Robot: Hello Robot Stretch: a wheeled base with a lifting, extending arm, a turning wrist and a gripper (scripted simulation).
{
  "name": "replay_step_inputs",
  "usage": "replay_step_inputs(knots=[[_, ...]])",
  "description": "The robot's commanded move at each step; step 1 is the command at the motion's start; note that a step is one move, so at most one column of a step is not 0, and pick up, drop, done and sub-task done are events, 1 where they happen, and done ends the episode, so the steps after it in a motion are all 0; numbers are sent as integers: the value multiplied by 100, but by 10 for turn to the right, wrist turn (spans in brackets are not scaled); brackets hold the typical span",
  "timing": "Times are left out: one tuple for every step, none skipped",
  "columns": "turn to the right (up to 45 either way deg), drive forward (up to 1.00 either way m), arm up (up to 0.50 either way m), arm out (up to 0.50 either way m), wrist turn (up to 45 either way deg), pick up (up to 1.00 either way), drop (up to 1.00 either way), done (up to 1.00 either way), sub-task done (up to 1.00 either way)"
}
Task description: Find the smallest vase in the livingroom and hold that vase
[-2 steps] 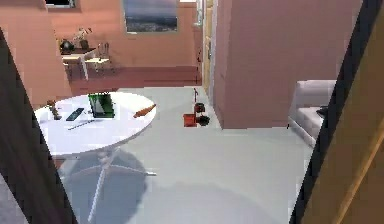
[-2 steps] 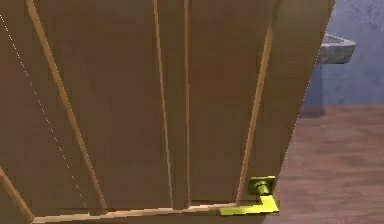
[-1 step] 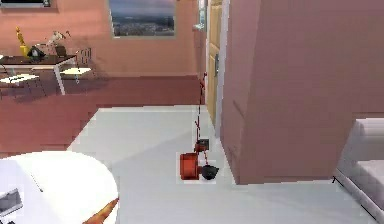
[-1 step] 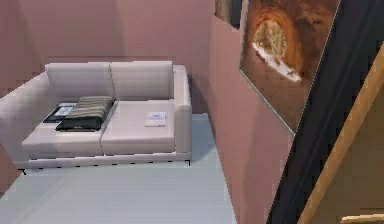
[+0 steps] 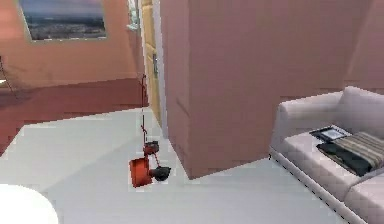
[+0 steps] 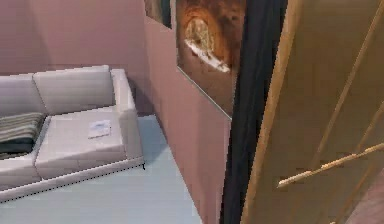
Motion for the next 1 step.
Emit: replay_step_inputs(knots=[[0,10,0,0,0,0,0,0,0]])
